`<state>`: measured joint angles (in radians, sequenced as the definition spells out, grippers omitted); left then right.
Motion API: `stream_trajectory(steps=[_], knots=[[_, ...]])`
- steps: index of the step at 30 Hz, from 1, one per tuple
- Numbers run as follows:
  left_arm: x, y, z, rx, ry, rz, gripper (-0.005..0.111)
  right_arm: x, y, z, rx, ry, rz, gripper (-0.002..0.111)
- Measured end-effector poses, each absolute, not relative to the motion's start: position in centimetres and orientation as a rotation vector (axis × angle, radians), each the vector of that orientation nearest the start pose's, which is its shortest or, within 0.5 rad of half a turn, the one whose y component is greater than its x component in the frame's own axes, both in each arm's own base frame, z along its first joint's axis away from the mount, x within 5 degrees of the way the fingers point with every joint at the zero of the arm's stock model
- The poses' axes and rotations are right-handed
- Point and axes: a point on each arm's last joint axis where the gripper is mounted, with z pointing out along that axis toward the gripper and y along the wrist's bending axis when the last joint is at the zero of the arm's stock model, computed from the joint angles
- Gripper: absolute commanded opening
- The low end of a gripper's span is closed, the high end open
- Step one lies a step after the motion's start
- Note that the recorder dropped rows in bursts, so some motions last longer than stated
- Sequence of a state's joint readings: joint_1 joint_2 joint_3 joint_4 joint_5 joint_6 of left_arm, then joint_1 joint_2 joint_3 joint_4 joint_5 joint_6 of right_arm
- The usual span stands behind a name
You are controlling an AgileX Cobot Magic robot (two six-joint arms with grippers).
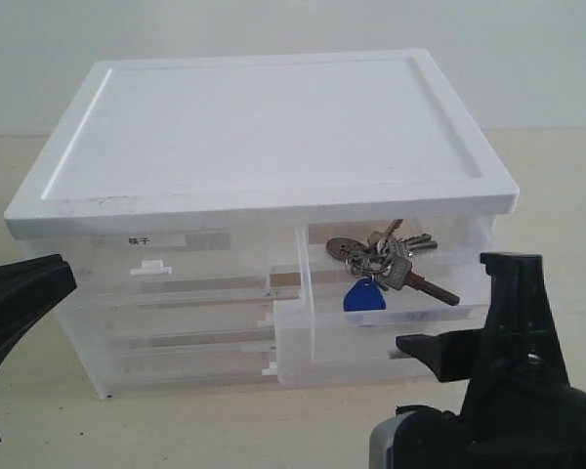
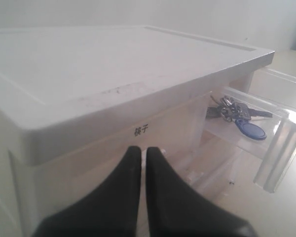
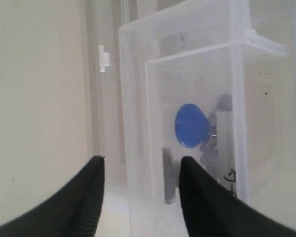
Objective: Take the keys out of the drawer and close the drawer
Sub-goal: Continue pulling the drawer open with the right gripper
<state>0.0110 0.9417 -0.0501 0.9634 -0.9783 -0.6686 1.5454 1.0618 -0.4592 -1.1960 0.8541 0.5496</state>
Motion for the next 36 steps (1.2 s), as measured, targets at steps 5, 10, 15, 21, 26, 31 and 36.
stream_trajectory(steps=[5, 10, 15, 21, 26, 31, 36], knots=[[12.2, -6.1, 20.2, 0.560, 1.584, -0.609, 0.005, 6.7, 16.9, 24.3, -1.652, 1.442, -0.333, 0.044], [12.2, -6.1, 20.2, 0.560, 1.584, -0.609, 0.005, 6.6, 17.5, 25.4, -1.631, 1.455, -0.300, 0.044], [12.2, -6.1, 20.2, 0.560, 1.584, -0.609, 0.005, 6.5, 17.8, 26.3, -1.625, 1.460, -0.277, 0.044], [12.2, -6.1, 20.2, 0.560, 1.584, -0.609, 0.005, 4.7, 17.5, 29.9, -1.580, 1.382, -0.193, 0.044], [12.2, -6.1, 20.2, 0.560, 1.584, -0.609, 0.005, 4.8, 16.2, 30.9, -1.506, 1.402, -0.251, 0.044], [12.2, -6.1, 20.2, 0.560, 1.584, -0.609, 0.005, 5.4, 15.2, 30.9, -1.432, 1.469, -0.361, 0.044], [12.2, -6.1, 20.2, 0.560, 1.584, -0.609, 0.005, 5.4, 14.8, 28.4, -1.468, 1.472, -0.380, 0.044]])
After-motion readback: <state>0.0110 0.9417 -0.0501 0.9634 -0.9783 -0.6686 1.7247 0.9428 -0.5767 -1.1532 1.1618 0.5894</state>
